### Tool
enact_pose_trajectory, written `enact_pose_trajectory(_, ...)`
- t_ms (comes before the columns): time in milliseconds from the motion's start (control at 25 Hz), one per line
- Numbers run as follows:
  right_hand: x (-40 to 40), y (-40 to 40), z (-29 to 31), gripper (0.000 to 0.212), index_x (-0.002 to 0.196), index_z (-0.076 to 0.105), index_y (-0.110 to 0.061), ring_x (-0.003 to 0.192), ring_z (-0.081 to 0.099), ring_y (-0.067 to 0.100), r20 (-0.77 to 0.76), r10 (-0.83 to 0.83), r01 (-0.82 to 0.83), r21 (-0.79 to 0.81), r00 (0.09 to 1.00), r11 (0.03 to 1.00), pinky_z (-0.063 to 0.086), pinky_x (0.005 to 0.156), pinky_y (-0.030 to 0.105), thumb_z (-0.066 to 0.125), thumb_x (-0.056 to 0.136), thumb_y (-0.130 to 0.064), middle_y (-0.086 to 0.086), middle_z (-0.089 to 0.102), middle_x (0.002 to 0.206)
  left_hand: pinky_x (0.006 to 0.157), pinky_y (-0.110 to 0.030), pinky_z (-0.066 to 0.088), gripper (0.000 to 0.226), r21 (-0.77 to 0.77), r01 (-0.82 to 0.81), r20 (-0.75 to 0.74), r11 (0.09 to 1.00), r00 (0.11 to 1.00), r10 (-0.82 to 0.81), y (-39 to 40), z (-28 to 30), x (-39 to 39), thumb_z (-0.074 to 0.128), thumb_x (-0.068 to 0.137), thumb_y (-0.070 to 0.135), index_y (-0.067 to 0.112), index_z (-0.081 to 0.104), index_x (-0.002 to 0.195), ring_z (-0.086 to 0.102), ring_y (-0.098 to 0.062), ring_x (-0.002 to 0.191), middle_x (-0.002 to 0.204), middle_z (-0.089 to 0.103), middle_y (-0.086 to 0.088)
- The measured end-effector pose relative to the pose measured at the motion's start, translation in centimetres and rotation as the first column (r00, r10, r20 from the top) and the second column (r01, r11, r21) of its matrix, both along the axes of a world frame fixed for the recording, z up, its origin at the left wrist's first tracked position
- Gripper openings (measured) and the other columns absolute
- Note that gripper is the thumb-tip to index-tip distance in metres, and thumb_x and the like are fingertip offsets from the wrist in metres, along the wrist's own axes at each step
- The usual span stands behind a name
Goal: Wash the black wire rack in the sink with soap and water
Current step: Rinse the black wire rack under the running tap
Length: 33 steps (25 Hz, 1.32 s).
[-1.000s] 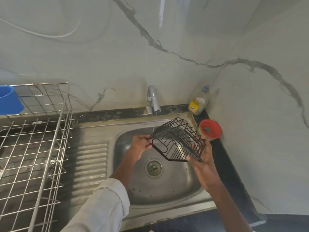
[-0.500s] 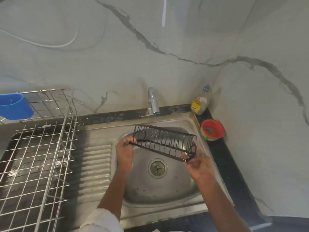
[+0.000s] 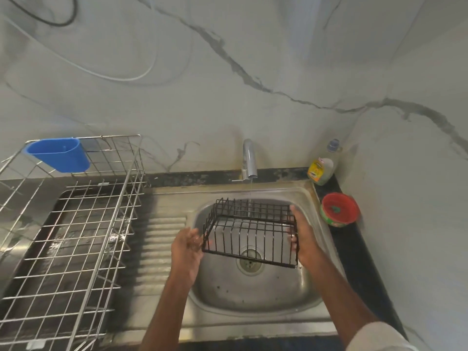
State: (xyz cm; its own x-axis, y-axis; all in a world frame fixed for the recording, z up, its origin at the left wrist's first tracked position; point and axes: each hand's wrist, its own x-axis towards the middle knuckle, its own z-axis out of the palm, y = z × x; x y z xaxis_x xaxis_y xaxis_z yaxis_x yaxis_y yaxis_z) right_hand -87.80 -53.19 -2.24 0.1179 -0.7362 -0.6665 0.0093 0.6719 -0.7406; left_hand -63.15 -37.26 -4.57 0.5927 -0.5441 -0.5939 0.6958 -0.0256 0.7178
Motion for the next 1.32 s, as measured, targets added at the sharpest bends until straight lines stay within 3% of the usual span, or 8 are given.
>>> enact_pose_trajectory(240, 5.1, -3.1, 3.8, 0.059, 0.131, 0.064, -0.022, 0.081, 0.059, 0.011, -0.198, 0.414, -0.454, -0.242, 0.888, 0.858, 0.045, 0.062, 0.026, 0.070, 0.086, -0.060, 0.004, 0.070, 0.111, 0.046, -0.028, 0.057, 0.063, 0.174, 0.267, -0.027, 0.948, 0.964, -0.266, 0.4, 2.1, -1.8, 0.046, 0.099, 0.073, 0.015, 0.073, 0.101, 0.067, -0.016, 0.049, 0.069, 0.071, -0.003)
enact_pose_trajectory(400, 7.2, -4.4, 4.1, 0.070, 0.149, 0.047, -0.023, 0.099, 0.060, 0.006, -0.178, 0.583, -0.605, -0.349, 0.793, 0.716, 0.047, 0.079, 0.028, 0.075, 0.088, -0.043, 0.003, 0.061, 0.137, 0.064, -0.039, 0.060, 0.078, 0.243, 0.265, -0.025, 0.933, 0.963, -0.267, 0.5, -0.3, -1.7, 0.039, 0.099, 0.079, 0.013, 0.076, 0.116, 0.080, -0.024, 0.076, 0.088, 0.082, -0.008)
enact_pose_trajectory(520, 6.3, -5.4, 4.1, 0.080, 0.149, 0.047, -0.027, 0.117, 0.063, 0.013, -0.195, 0.604, -0.628, -0.380, 0.772, 0.679, 0.048, 0.098, 0.036, 0.081, 0.078, -0.042, -0.006, 0.065, 0.133, 0.081, -0.050, 0.057, 0.084, 0.249, 0.271, -0.046, 0.930, 0.962, -0.268, -0.2, -0.9, -2.3, 0.035, 0.091, 0.090, 0.024, 0.074, 0.126, 0.073, -0.037, 0.111, 0.113, 0.081, -0.010)
enact_pose_trajectory(680, 2.8, -5.4, 4.3, 0.078, 0.147, 0.050, -0.032, 0.118, 0.063, 0.010, -0.176, 0.518, -0.540, -0.423, 0.837, 0.728, 0.046, 0.094, 0.027, 0.086, 0.079, -0.017, -0.011, 0.065, 0.131, 0.093, -0.053, 0.058, 0.089, 0.212, 0.283, -0.042, 0.935, 0.959, -0.280, -2.6, -1.4, -3.2, 0.037, 0.088, 0.092, 0.022, 0.070, 0.134, 0.071, -0.035, 0.116, 0.122, 0.078, -0.012)
enact_pose_trajectory(840, -1.5, -4.1, 4.8, 0.083, 0.140, 0.053, -0.049, 0.126, 0.060, 0.018, -0.200, 0.404, -0.450, -0.464, 0.893, 0.763, 0.047, 0.106, 0.043, 0.091, 0.069, -0.026, -0.013, 0.060, 0.138, 0.103, -0.053, 0.051, 0.091, 0.208, 0.338, -0.061, 0.918, 0.941, -0.332, -6.7, -0.5, -4.7, 0.036, 0.089, 0.091, 0.018, 0.065, 0.137, 0.067, -0.034, 0.120, 0.142, 0.067, -0.021)
enact_pose_trajectory(1000, -4.1, -2.4, 5.4, 0.073, 0.139, 0.059, -0.036, 0.101, 0.063, 0.009, -0.145, 0.314, -0.340, -0.540, 0.938, 0.770, 0.052, 0.089, 0.029, 0.072, 0.072, -0.010, -0.007, 0.066, 0.110, 0.120, -0.072, 0.025, 0.112, 0.150, 0.540, -0.238, 0.828, 0.833, -0.500, -11.0, -0.5, -4.6, 0.022, 0.083, 0.101, 0.024, 0.039, 0.163, 0.036, -0.046, 0.154, 0.164, 0.043, -0.014)
enact_pose_trajectory(1200, -4.6, 1.1, 5.7, 0.017, 0.111, 0.074, -0.018, 0.067, 0.059, -0.001, -0.182, 0.168, -0.238, -0.499, 0.969, 0.833, 0.045, 0.064, 0.014, 0.064, 0.101, -0.029, -0.015, 0.067, 0.073, 0.087, -0.041, 0.055, 0.049, 0.026, 0.545, -0.055, 0.838, 0.838, -0.543, -15.4, -0.9, -4.1, 0.033, 0.114, 0.049, 0.015, 0.067, 0.121, 0.067, -0.025, 0.097, 0.118, 0.067, -0.014)
enact_pose_trajectory(1320, -5.1, 2.9, 4.2, 0.031, 0.089, 0.076, -0.011, 0.071, 0.061, 0.008, -0.255, 0.149, -0.257, -0.472, 0.955, 0.843, 0.046, 0.074, 0.027, 0.060, 0.104, -0.032, -0.003, 0.070, 0.076, 0.082, -0.038, 0.053, 0.047, 0.008, 0.604, 0.103, 0.797, 0.792, -0.602, -15.9, -1.0, -3.1, 0.038, 0.111, 0.051, 0.018, 0.072, 0.112, 0.066, -0.021, 0.084, 0.093, 0.072, -0.002)
